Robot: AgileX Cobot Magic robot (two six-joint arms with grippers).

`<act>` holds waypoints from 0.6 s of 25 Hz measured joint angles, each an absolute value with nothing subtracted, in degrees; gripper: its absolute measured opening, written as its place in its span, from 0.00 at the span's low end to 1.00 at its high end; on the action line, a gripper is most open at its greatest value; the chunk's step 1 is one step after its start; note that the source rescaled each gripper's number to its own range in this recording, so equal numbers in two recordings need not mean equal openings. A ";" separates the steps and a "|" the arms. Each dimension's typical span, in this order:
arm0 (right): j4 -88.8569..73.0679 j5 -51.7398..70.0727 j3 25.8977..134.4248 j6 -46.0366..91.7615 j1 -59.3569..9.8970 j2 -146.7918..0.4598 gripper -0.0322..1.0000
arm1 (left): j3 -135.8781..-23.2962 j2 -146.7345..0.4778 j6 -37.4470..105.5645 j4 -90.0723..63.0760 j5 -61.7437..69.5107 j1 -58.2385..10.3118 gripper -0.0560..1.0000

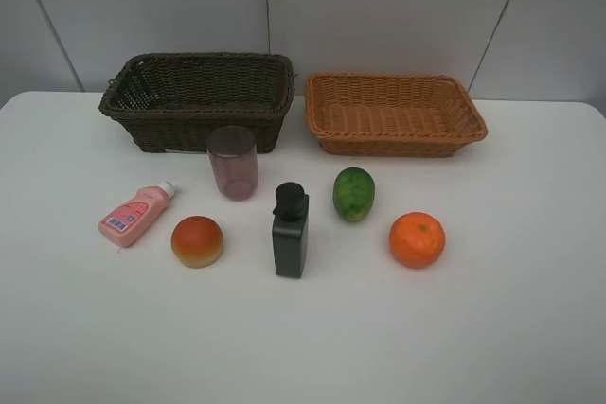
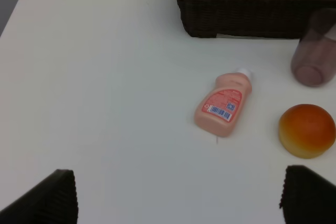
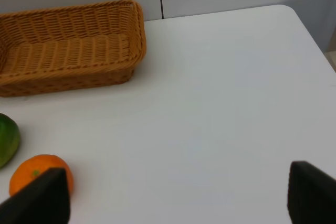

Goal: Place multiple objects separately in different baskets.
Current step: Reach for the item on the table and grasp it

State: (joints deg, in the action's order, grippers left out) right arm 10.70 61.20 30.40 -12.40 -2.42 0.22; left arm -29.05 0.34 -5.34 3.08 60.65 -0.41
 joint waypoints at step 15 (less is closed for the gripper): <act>10.70 61.20 30.40 -12.40 -2.42 0.22 0.75 | -29.05 0.34 -5.34 3.08 60.65 -0.41 1.00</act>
State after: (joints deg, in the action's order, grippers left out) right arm 10.70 61.20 30.40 -12.40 -2.42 0.22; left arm -29.05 0.34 -5.34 3.08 60.65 -0.41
